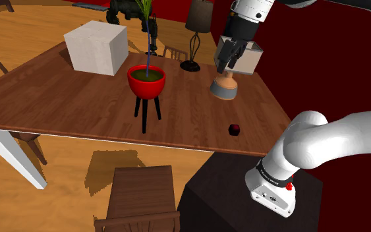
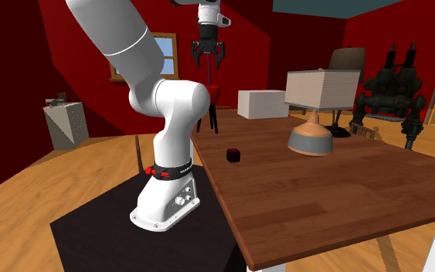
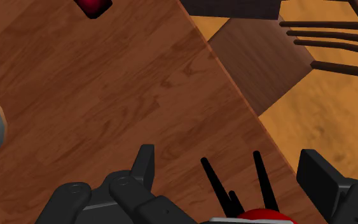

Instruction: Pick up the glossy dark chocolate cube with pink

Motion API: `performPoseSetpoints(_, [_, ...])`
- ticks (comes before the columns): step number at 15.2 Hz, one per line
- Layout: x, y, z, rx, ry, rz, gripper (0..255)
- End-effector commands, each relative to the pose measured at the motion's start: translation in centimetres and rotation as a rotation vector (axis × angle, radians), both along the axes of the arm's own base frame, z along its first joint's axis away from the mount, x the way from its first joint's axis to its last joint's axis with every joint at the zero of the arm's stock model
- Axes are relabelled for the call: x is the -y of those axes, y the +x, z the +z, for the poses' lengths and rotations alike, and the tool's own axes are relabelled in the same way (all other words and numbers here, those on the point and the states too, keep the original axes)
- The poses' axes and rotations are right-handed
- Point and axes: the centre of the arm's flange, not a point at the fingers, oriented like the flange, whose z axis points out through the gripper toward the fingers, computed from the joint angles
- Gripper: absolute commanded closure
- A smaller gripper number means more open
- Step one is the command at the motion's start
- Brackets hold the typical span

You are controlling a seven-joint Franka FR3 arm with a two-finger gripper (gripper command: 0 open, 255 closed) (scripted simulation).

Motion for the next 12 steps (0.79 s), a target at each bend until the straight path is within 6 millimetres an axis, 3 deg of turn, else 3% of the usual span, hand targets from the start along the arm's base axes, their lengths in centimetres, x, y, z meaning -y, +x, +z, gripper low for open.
performPoseSetpoints(1, [0.0,0.0,0.0,0.0,0.0,0.0,0])
performPoseSetpoints(12, [8.3,-2.0,-12.3,-0.086,0.082,0.098,0])
